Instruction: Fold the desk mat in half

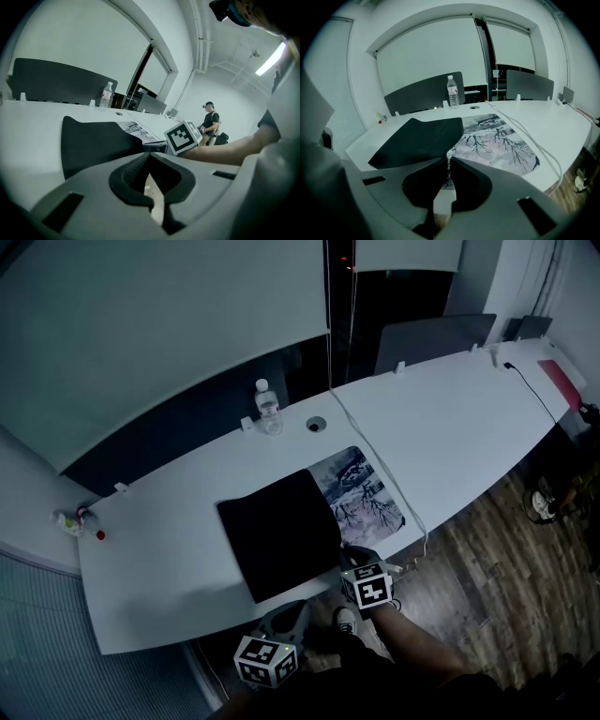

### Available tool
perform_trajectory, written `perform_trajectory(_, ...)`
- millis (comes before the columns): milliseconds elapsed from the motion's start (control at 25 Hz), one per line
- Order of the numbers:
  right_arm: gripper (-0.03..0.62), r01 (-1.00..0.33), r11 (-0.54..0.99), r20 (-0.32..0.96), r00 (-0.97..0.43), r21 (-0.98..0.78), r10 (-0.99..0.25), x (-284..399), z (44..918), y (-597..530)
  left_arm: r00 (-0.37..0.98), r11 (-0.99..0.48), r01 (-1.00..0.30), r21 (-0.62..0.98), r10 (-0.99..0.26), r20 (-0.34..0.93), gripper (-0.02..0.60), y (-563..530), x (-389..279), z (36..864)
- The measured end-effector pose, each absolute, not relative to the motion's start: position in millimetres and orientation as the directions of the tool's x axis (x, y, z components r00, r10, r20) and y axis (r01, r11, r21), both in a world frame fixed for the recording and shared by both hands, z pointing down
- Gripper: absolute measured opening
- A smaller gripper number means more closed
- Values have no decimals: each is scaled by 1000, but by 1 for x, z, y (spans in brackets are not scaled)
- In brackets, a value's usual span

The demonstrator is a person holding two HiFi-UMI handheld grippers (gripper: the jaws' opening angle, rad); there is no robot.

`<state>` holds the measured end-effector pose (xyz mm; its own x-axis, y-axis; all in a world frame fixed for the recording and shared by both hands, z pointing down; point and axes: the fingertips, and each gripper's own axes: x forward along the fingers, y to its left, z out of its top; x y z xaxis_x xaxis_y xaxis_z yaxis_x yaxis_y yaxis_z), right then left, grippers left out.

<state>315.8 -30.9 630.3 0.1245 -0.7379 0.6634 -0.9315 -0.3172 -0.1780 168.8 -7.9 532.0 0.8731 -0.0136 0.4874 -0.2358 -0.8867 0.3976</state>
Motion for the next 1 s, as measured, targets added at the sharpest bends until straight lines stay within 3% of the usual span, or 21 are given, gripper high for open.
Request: perform_trajectory(1000, 41, -916, -350, 659, 143, -195, -739, 404, 638, 7, 858, -888, -234, 396, 3, 513, 6, 31, 245, 541)
